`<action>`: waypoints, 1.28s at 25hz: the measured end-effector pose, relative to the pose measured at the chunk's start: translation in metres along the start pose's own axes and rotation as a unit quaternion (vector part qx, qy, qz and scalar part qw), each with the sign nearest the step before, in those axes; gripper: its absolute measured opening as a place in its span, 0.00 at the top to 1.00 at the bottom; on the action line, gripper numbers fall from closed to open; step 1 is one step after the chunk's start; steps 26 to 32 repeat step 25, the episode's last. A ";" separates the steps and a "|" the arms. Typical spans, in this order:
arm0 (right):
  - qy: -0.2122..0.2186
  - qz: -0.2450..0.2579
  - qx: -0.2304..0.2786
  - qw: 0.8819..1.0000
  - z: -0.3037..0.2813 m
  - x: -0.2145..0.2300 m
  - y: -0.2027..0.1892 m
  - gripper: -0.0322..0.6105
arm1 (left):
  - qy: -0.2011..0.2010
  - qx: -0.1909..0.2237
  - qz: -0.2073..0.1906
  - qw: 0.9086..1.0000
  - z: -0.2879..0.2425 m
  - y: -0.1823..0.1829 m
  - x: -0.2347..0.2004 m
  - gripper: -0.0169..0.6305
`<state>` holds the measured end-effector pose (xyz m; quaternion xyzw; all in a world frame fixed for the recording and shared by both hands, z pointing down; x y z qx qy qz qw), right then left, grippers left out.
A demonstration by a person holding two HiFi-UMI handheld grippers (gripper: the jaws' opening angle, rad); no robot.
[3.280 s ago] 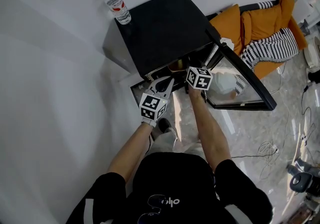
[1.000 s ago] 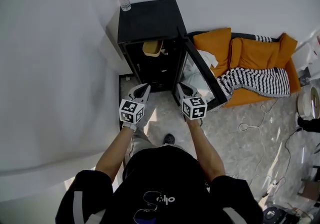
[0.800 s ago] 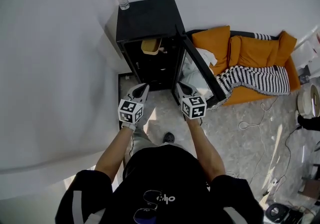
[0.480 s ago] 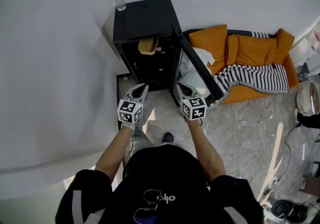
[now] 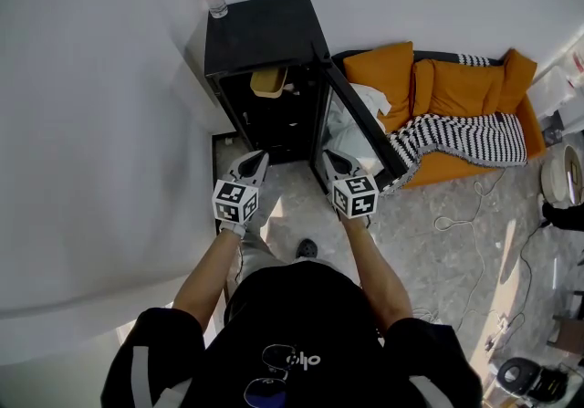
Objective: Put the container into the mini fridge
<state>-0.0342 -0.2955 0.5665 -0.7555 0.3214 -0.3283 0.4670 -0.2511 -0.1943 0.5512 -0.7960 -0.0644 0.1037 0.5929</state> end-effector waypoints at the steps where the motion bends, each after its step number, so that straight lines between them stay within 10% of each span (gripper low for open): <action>1: 0.001 0.000 -0.001 1.000 0.000 -0.001 0.000 0.94 | 0.000 -0.001 0.000 1.000 0.000 0.000 -0.001 0.96; 32: -0.004 0.004 0.004 1.000 -0.005 -0.007 0.003 0.94 | 0.008 0.005 0.005 1.000 0.012 0.002 -0.014 0.96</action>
Point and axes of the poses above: the fingertips, and each gripper's own axes: z backward along the fingers, x to its right, y out of its top, the point moved 8 cm from there along z, backward along the fingers, and after that the axes turned 2 degrees about -y, right-handed, at the moved point
